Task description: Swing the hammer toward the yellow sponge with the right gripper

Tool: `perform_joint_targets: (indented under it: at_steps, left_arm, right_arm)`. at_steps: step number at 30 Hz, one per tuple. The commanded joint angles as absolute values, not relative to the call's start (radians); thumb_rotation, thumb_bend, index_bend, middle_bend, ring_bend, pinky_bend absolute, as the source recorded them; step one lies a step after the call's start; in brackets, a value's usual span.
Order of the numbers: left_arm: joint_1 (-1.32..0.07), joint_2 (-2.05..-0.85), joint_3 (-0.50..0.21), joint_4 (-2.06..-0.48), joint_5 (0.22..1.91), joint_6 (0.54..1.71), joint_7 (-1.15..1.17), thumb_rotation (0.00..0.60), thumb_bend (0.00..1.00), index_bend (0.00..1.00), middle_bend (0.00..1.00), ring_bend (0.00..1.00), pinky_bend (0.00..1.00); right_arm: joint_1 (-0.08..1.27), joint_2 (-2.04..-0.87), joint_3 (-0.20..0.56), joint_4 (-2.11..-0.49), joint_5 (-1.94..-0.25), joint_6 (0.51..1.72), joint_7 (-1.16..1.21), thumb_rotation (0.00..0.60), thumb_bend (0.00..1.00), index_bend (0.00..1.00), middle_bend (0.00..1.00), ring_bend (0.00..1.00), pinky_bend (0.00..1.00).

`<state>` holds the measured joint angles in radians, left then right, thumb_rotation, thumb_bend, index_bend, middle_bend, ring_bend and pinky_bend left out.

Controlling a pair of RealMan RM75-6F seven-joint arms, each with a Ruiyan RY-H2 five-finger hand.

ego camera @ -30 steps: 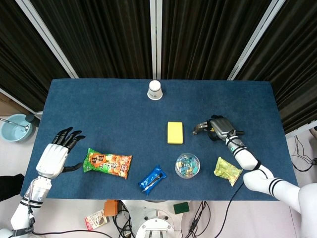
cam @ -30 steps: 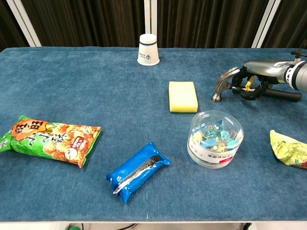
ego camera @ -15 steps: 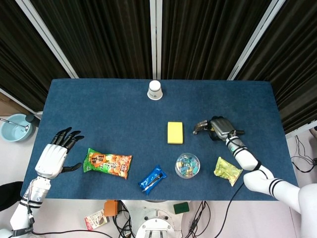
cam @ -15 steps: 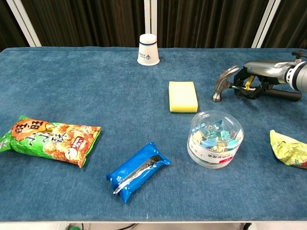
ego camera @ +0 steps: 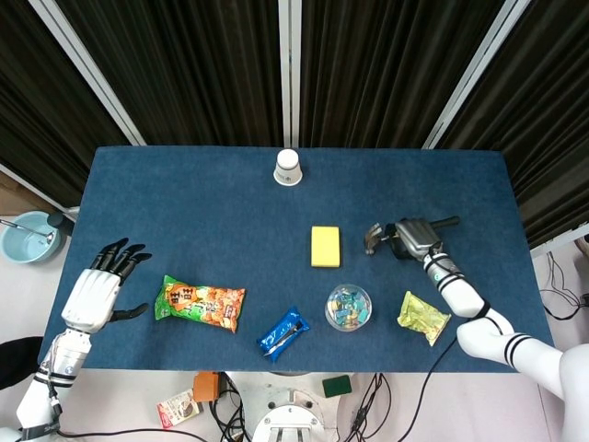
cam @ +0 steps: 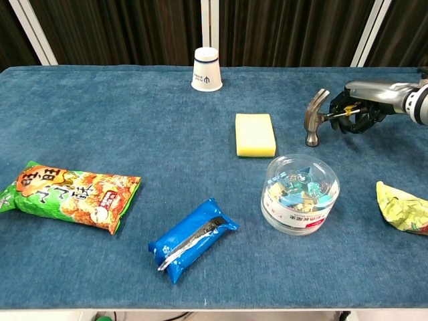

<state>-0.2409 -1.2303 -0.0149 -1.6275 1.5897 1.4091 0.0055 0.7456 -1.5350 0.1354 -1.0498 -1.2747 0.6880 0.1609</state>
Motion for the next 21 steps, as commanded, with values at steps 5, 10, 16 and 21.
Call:
perform_joint_targets:
  at_steps: [5, 10, 16, 21]
  left_arm:
    - [-0.23, -1.225, -0.01, -1.627, 1.588, 1.421, 0.0, 0.6, 0.09, 0.21, 0.16, 0.05, 0.11]
    - [-0.222, -1.224, -0.006, -1.627, 1.587, 1.426, -0.002, 0.6, 0.09, 0.2, 0.15, 0.05, 0.11]
    - [-0.213, -1.224, -0.002, -1.629, 1.589, 1.434, 0.001, 0.6, 0.09, 0.2, 0.16, 0.05, 0.11]
    - [-0.207, -1.223, -0.001, -1.626, 1.586, 1.439, -0.002, 0.6, 0.09, 0.2, 0.16, 0.05, 0.11]
  right_arm:
    - [0.723, -1.503, 0.138, -1.066, -1.331, 0.748, 0.27, 0.6, 1.0, 0.81, 0.68, 0.51, 0.63]
    - [0.72, -1.495, 0.129, -1.071, -1.364, 0.77, 0.312, 0.6, 1.0, 0.92, 0.75, 0.61, 0.73]
    - [0.716, -1.477, 0.134, -1.124, -1.371, 0.803, 0.285, 0.6, 1.0, 0.96, 0.81, 0.69, 0.82]
    - [0.718, -1.457, 0.153, -1.202, -1.362, 0.837, 0.224, 0.6, 1.0, 0.97, 0.84, 0.72, 0.85]
